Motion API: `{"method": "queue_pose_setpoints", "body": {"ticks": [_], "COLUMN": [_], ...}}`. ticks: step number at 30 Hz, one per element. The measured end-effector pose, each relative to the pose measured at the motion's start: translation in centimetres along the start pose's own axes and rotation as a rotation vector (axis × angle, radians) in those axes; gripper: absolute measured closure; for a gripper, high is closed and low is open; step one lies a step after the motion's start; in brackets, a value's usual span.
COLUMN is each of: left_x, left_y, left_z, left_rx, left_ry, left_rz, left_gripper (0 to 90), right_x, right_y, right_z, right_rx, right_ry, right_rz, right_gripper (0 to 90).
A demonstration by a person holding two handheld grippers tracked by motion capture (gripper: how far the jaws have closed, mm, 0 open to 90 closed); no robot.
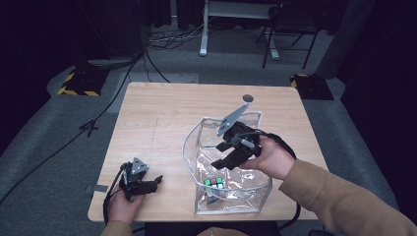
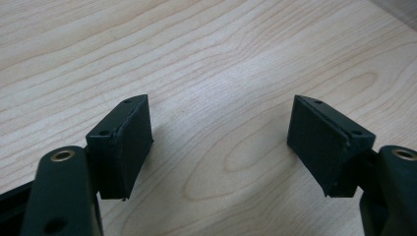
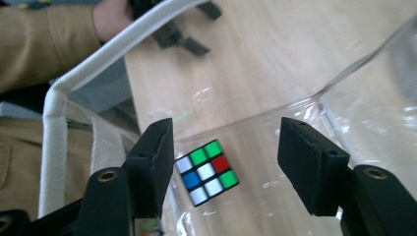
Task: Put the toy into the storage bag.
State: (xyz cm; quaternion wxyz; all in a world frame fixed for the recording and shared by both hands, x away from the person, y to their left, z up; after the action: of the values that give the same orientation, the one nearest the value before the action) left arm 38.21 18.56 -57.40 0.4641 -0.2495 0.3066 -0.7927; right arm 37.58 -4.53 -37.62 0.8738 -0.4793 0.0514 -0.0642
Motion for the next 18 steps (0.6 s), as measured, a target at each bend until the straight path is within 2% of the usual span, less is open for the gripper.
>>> {"method": "queue_pose_setpoints", "body": {"ticks": [1, 2, 3, 6, 11, 16, 18], "left_x": [0.0, 0.0, 0.0, 0.0, 0.0, 0.0, 0.0], "left_y": [0.0, 0.0, 0.0, 0.0, 0.0, 0.0, 0.0], "left_z": [0.0, 0.0, 0.0, 0.0, 0.0, 0.0, 0.0], "left_rx": [-0.004, -0.004, -0.001, 0.000, 0.001, 0.001, -0.001], "left_ry": [0.002, 0.002, 0.001, 0.001, 0.001, 0.001, 0.001], "left_rz": [-0.001, -0.001, 0.000, 0.000, 0.000, 0.000, 0.000], "left_gripper": [25.2, 25.1, 25.1, 25.1, 25.1, 25.1, 25.1], "right_x": [0.0, 0.7, 0.7, 1.4, 2.7, 4.3, 5.0], "right_y": [0.0, -0.7, -0.7, -1.7, -3.2, -4.8, -5.4], "right_z": [0.0, 0.3, 0.3, 0.0, -0.9, -2.0, -2.6], "right_rx": [0.000, 0.049, 0.049, 0.077, 0.121, 0.176, 0.189], "right_ry": [0.000, -0.016, -0.016, 0.015, 0.031, 0.080, 0.113], "right_rz": [0.000, -0.027, -0.027, -0.048, -0.097, -0.138, -0.155], "right_gripper": [38.9, 38.8, 38.8, 38.7, 38.9, 38.4, 37.6]}}
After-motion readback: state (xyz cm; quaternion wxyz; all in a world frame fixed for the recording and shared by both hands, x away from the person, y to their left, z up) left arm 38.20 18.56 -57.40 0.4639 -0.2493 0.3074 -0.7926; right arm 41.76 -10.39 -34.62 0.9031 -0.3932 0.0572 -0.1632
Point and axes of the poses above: each handheld gripper's, and its own axes: y roughly forward along the jaws, z roughly out of its top, x roughly to its right, the point moved 10 cm from there along y, roughly forward along the jaws, and after that the axes turned 7 degrees about -y, right-handed, at the moved point
